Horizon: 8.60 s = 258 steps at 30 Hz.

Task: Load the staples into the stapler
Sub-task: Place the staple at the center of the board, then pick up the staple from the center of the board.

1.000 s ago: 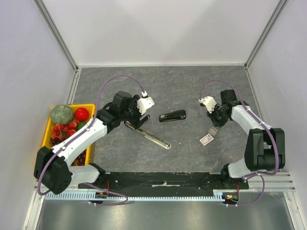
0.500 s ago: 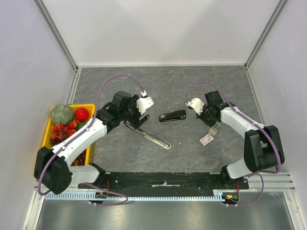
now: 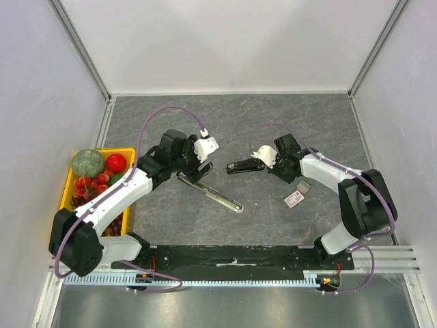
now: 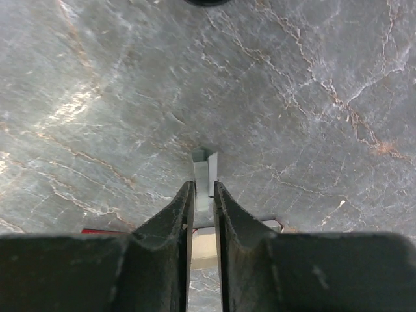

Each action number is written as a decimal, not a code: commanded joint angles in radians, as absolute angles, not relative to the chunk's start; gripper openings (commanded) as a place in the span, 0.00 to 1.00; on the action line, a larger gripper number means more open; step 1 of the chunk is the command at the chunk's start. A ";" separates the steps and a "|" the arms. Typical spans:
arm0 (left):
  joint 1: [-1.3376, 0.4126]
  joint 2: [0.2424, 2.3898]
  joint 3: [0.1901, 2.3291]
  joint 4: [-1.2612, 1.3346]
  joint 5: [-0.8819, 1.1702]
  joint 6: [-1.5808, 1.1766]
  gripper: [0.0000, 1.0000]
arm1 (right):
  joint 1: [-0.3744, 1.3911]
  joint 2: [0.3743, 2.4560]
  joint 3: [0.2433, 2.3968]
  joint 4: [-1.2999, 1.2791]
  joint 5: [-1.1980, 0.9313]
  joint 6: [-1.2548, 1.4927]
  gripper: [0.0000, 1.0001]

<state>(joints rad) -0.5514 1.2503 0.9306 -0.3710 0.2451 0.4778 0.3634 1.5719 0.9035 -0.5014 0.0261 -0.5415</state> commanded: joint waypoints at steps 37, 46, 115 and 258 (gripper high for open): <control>-0.534 1.247 0.923 -0.331 0.272 0.439 0.84 | 0.293 1.529 0.888 -0.574 -0.229 -0.649 0.28; -0.534 1.249 0.923 -0.328 0.275 0.440 0.84 | 0.304 1.594 0.896 -0.561 -0.190 -0.640 0.28; -0.726 1.361 0.847 -0.008 0.588 0.681 0.77 | 0.206 1.723 1.063 -0.693 -0.238 -0.635 0.39; -1.085 1.621 1.173 -0.239 0.126 0.810 0.16 | 0.057 1.629 1.460 -1.395 -0.838 -1.021 0.46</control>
<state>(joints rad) -1.0943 1.6684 1.1584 -0.1947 0.0582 0.9646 0.1120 1.7027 1.4471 -1.3476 -0.8856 -0.9600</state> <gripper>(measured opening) 0.174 0.449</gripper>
